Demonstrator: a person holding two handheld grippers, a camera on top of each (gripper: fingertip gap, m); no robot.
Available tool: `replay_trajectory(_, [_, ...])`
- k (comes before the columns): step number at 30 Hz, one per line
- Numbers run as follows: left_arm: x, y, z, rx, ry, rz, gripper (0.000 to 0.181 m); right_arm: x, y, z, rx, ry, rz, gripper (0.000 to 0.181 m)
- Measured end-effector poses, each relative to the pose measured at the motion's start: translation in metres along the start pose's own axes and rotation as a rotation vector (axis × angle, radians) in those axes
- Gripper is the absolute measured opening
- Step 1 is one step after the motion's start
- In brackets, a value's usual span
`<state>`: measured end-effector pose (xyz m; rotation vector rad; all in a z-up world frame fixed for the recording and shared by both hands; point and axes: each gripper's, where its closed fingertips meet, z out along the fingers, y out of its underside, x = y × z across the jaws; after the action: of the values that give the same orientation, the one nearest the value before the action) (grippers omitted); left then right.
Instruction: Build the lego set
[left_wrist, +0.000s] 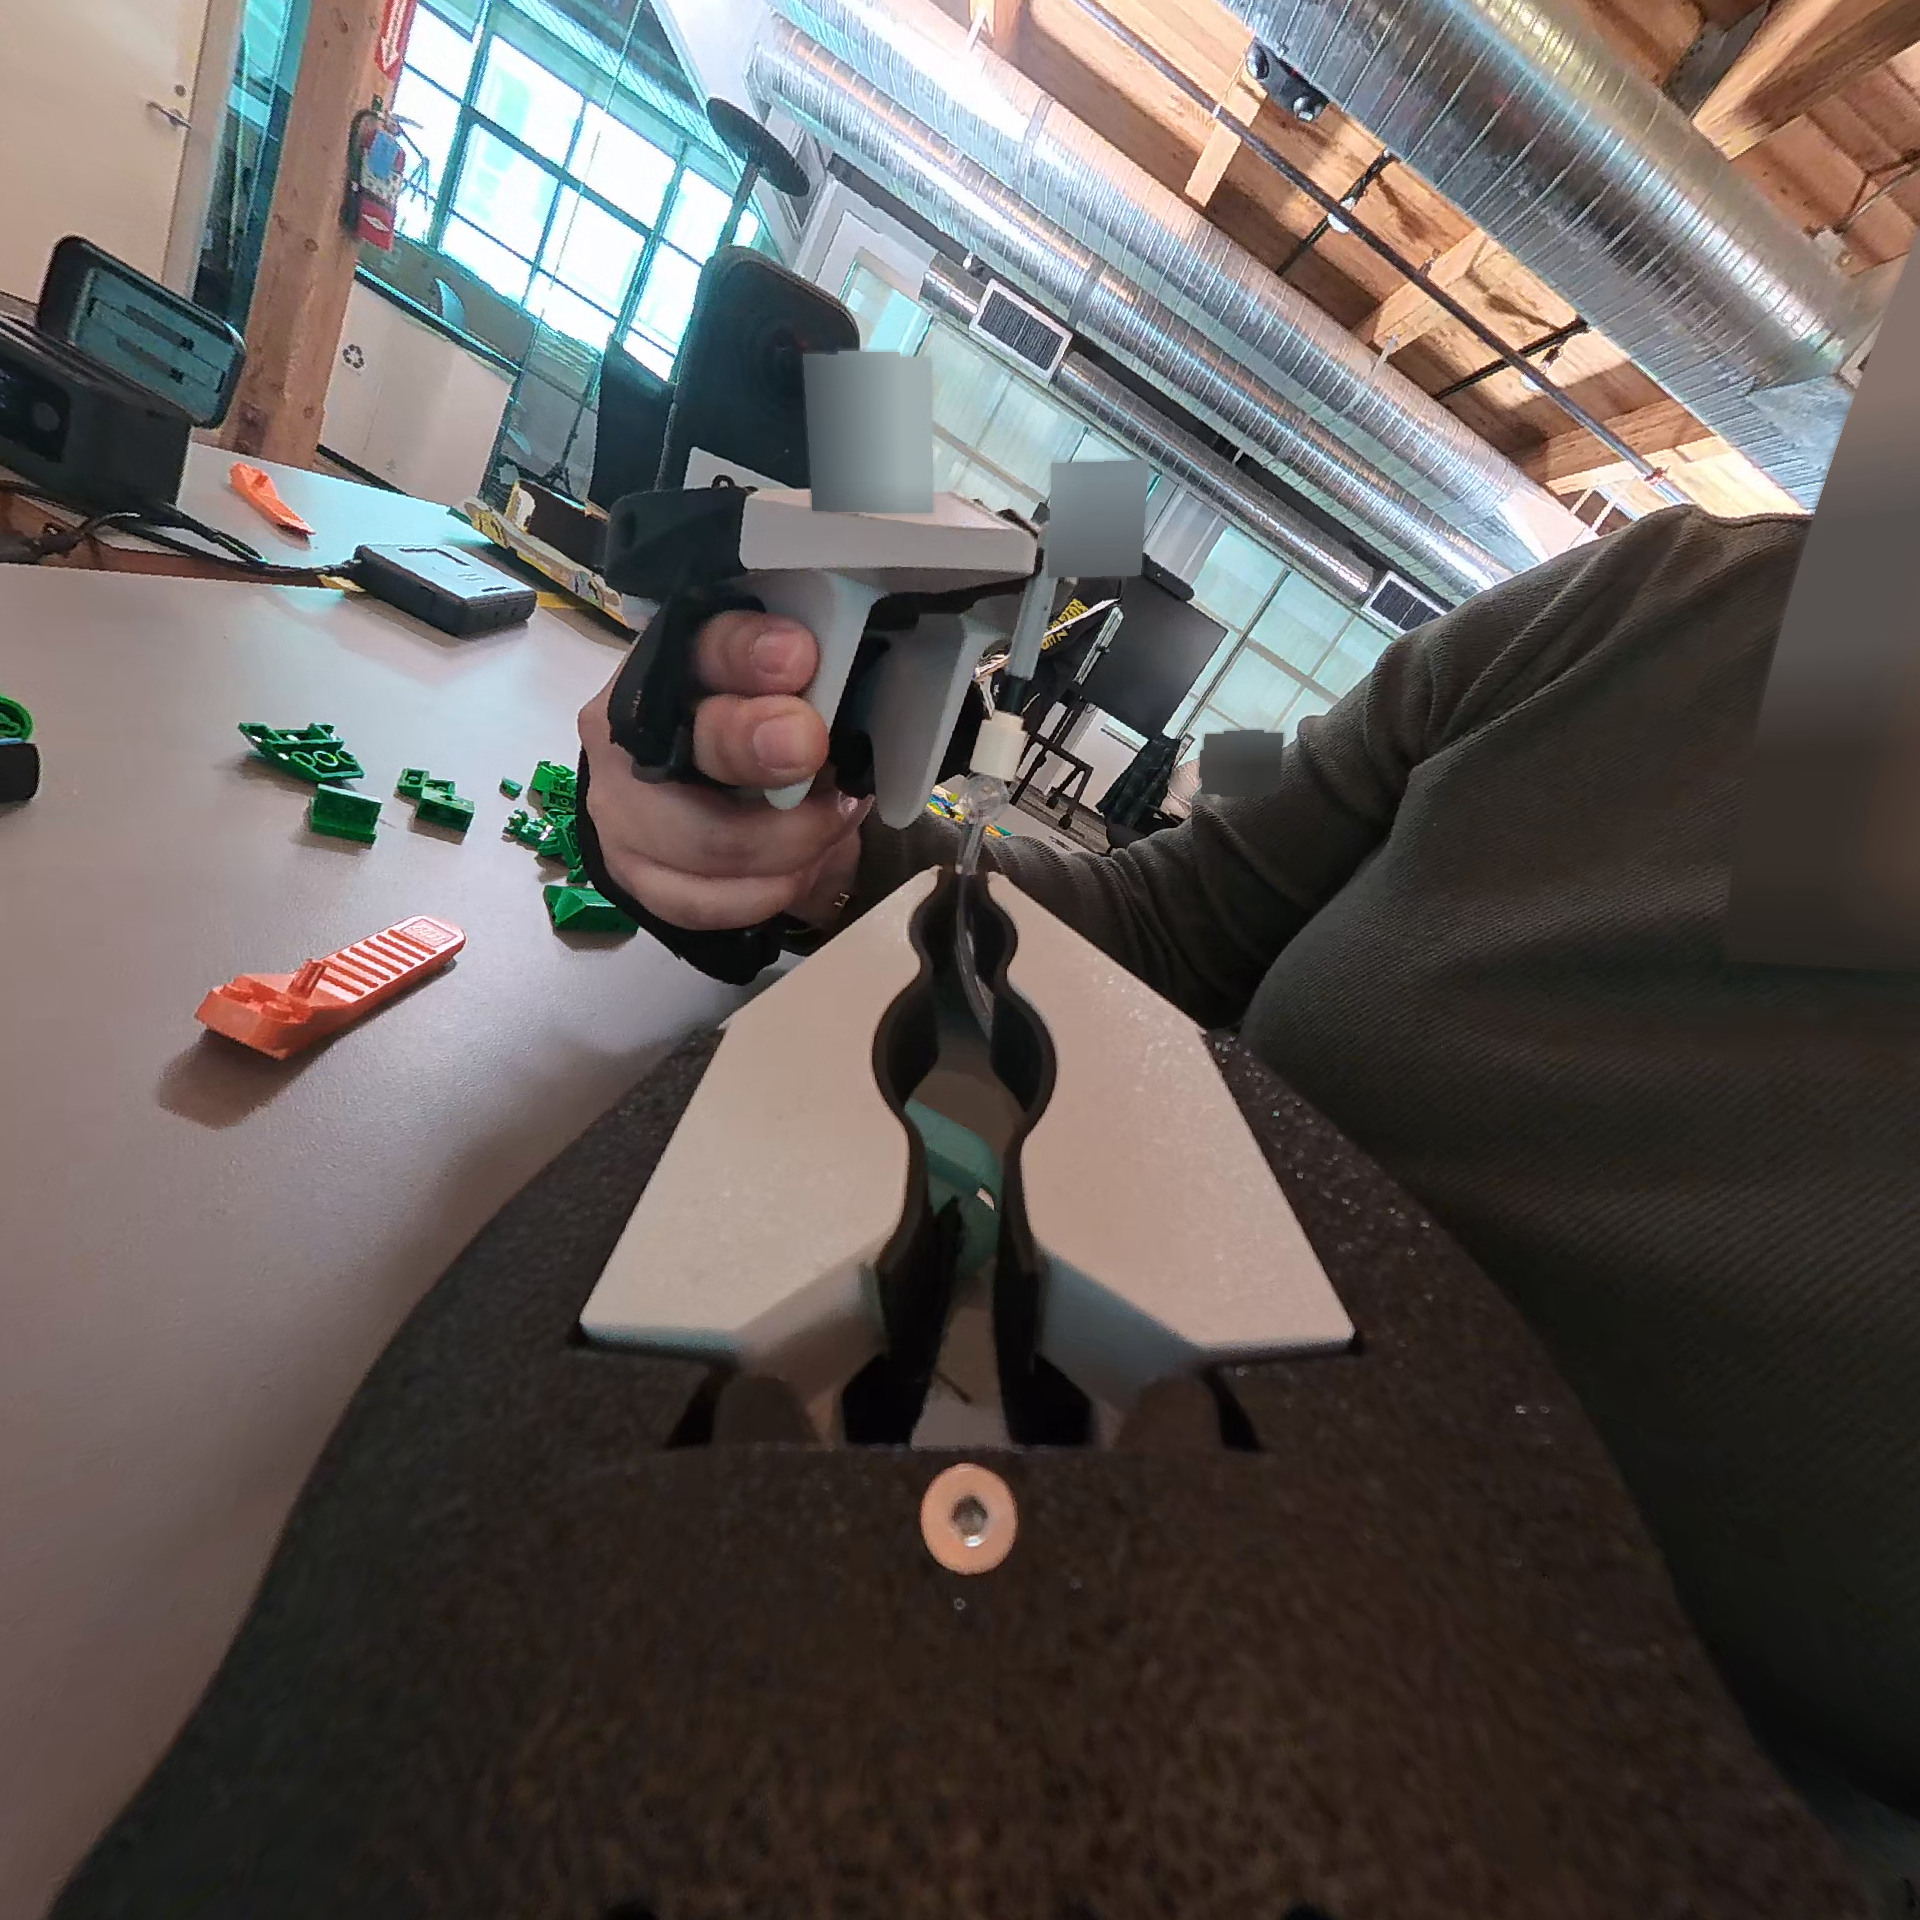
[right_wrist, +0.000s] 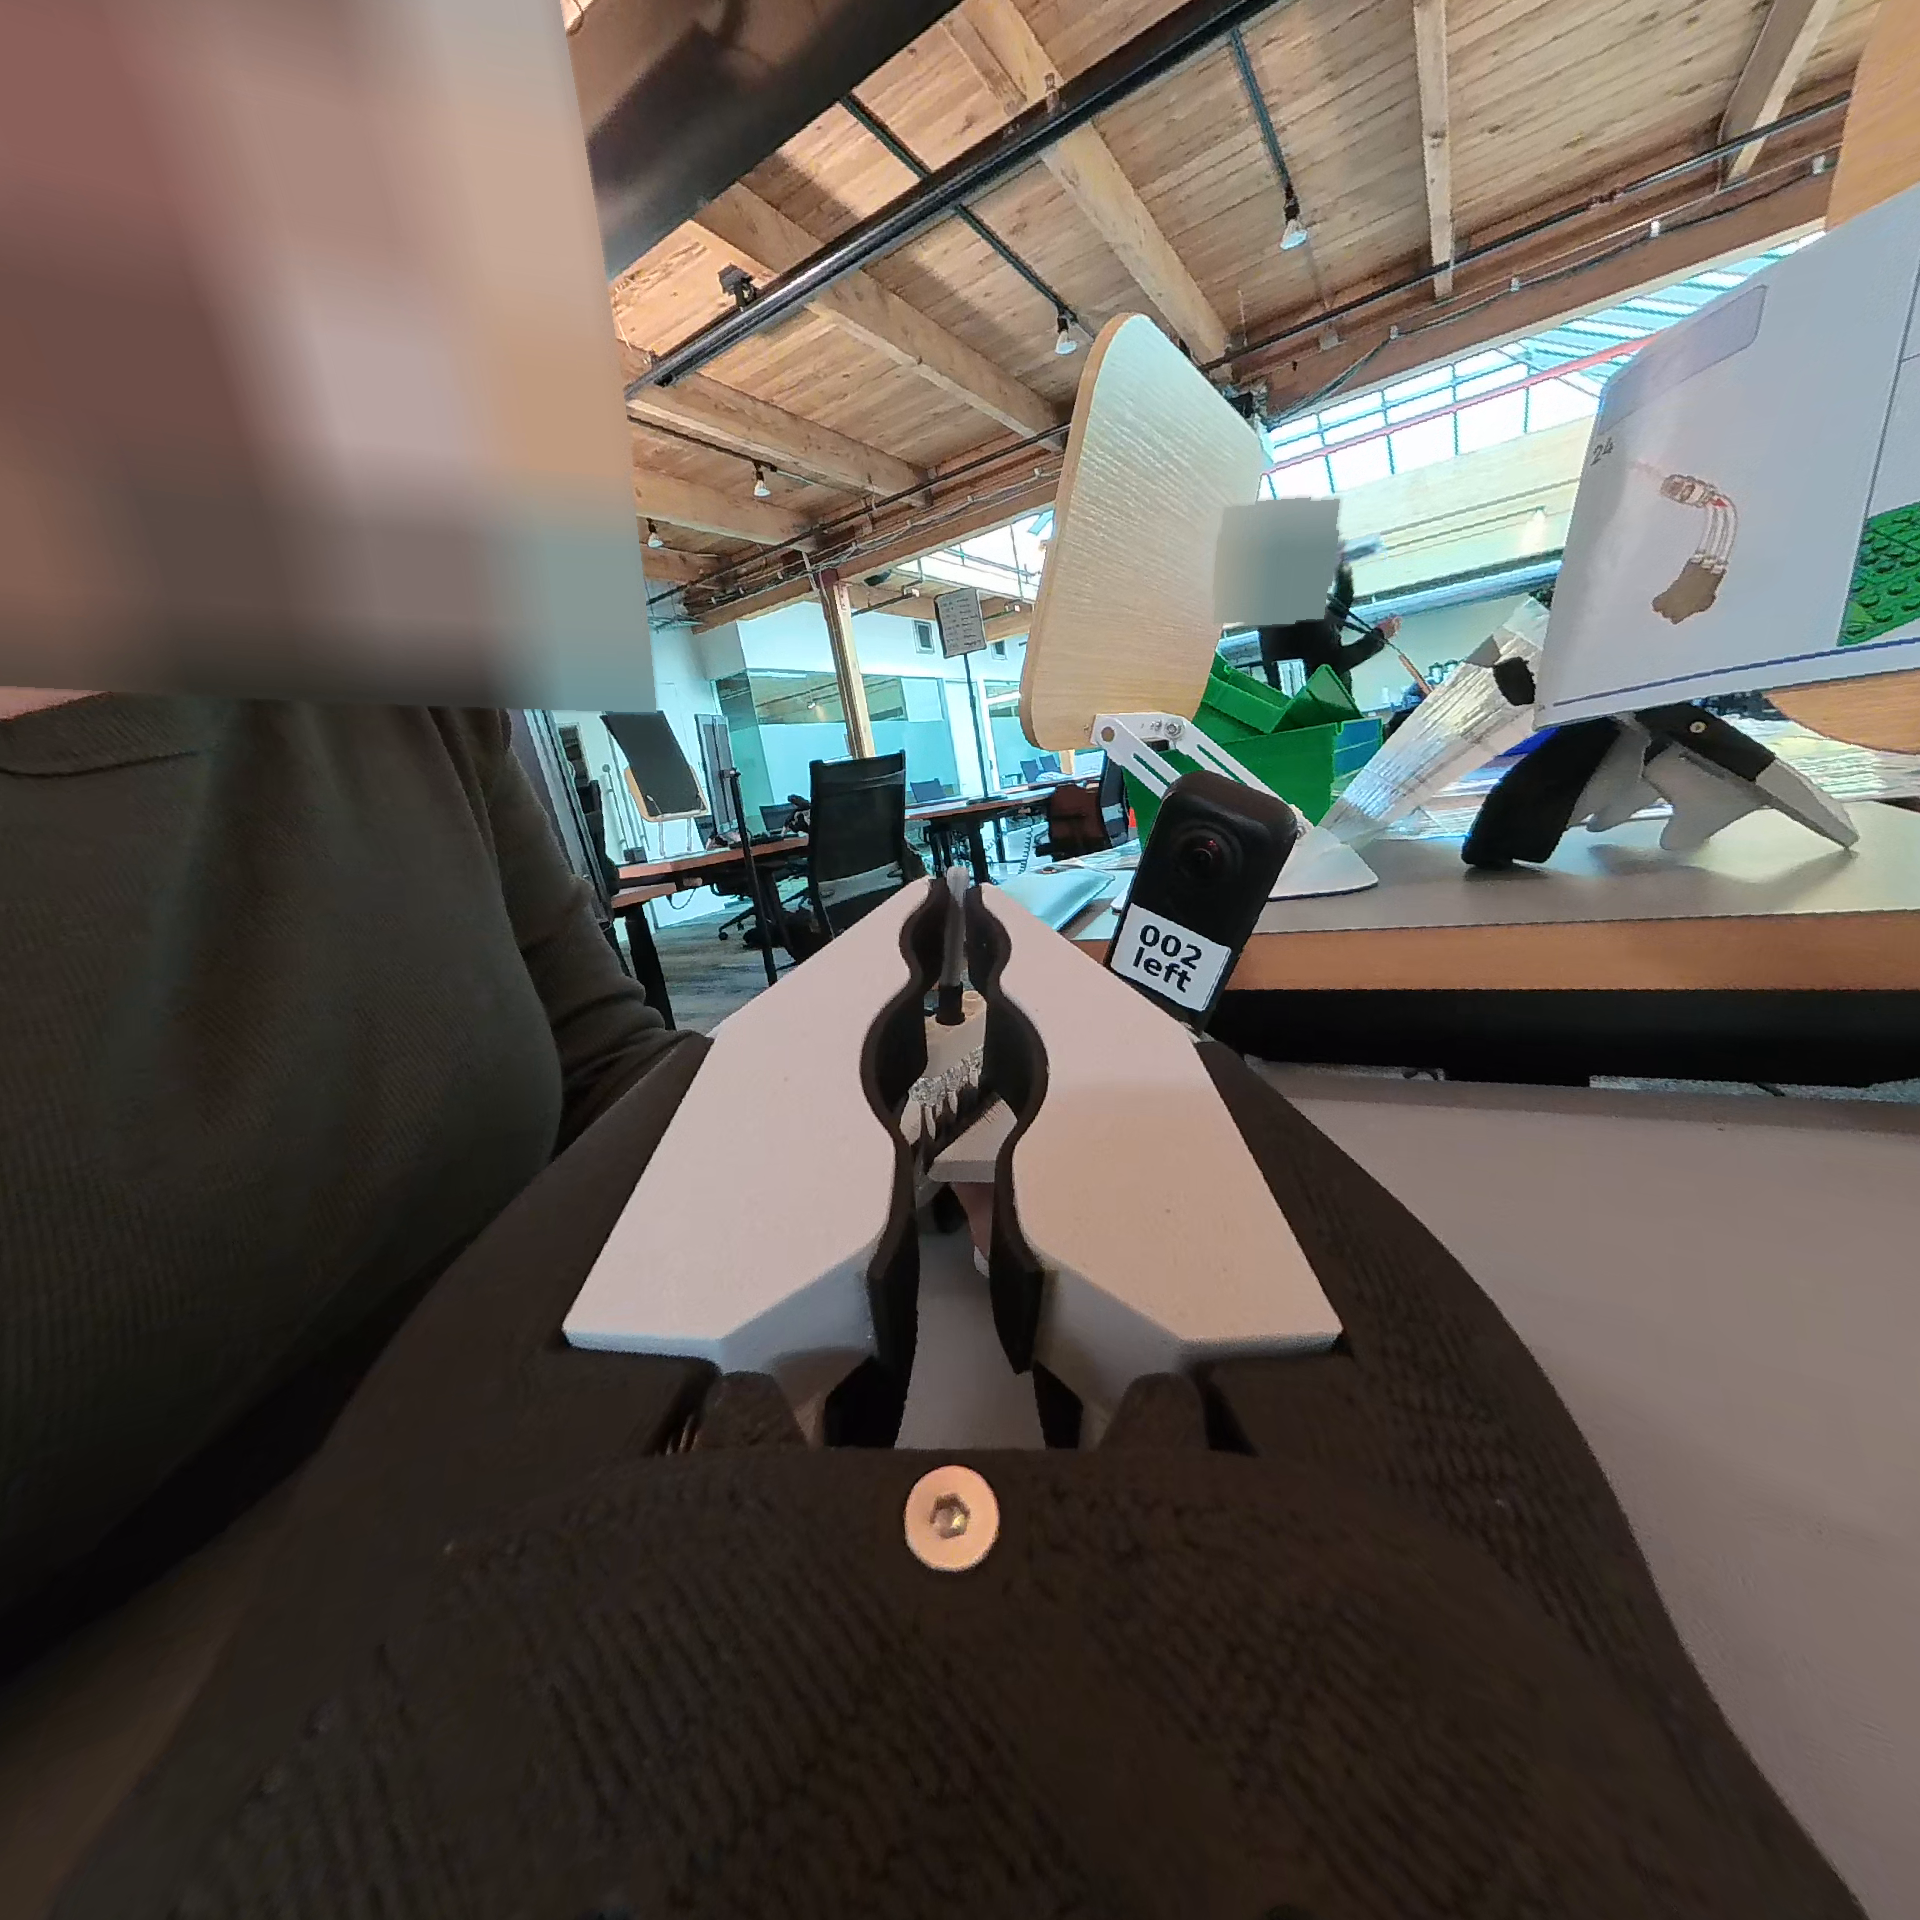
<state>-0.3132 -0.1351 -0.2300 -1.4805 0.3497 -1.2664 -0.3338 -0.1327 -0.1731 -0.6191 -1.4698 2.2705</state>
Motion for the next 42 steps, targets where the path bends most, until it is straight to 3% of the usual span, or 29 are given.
replay_trajectory(13, [-0.006,-0.001,0.001,-0.001,-0.018,-0.002,0.000,0.002,-0.002,-0.002,-0.002,0.027,-0.023,0.002])
replay_trajectory(17, [-0.003,-0.005,-0.002,0.026,-0.009,0.012,0.000,0.012,-0.027,-0.008,-0.004,0.202,-0.167,0.002])
replay_trajectory(21, [0.000,0.005,0.000,-0.040,-0.016,0.078,0.000,0.020,-0.039,-0.034,-0.260,0.533,-0.344,0.002])
replay_trajectory(25, [-0.003,0.001,0.005,-0.016,-0.033,0.121,0.000,0.002,0.004,-0.076,-0.696,0.722,-0.330,0.002])
replay_trajectory(28, [-0.007,-0.013,-0.002,0.069,-0.078,0.208,0.000,-0.018,0.050,-0.143,-1.187,0.865,-0.215,0.002])
replay_trajectory(31, [-0.015,-0.035,-0.015,0.205,-0.255,0.464,0.000,-0.050,0.070,-0.218,-1.606,0.995,-0.049,0.003])
replay_trajectory(35, [-0.018,-0.052,-0.035,0.320,-0.361,0.520,0.000,-0.077,0.093,-0.237,-1.643,0.982,0.197,0.002])
replay_trajectory(42, [-0.022,-0.056,-0.039,0.346,-0.402,0.514,0.000,-0.077,0.102,-0.240,-1.656,0.967,0.210,0.002])
